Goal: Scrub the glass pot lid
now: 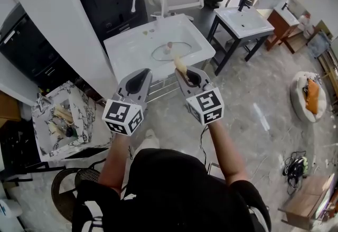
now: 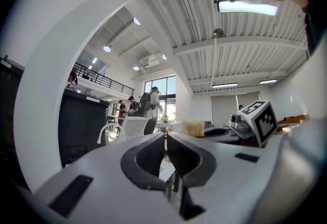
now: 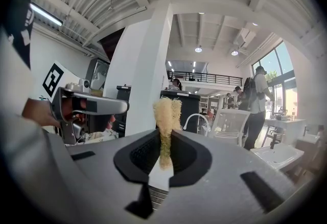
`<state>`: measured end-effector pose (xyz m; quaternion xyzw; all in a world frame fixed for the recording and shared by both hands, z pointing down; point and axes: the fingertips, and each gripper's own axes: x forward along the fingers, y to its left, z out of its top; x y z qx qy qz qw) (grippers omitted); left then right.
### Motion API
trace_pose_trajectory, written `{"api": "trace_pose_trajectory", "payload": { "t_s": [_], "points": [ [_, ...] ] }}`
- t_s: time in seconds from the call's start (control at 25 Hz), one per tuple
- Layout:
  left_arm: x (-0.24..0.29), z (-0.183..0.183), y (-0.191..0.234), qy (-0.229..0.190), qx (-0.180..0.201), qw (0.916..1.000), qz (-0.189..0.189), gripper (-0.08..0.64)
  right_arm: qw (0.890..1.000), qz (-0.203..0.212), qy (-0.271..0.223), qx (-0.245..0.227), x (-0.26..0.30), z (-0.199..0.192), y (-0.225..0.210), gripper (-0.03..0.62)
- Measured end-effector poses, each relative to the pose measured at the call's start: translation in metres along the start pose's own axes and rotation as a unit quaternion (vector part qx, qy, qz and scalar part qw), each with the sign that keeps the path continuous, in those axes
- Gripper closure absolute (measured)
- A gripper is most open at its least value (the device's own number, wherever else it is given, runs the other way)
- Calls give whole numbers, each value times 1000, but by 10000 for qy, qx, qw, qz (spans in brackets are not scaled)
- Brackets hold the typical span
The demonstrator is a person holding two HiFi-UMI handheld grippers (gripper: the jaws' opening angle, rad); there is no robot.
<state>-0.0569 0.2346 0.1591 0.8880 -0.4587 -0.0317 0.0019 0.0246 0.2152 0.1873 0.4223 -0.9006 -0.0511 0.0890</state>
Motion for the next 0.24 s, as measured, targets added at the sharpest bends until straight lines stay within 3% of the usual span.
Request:
{"api": "trace_pose_trajectory", "payload": {
  "t_s": [0.24],
  "points": [
    [-1,-2,2,-23,-58,10000,-22,546,10000,-21,9,-4,1,-3,1,571]
  ]
}}
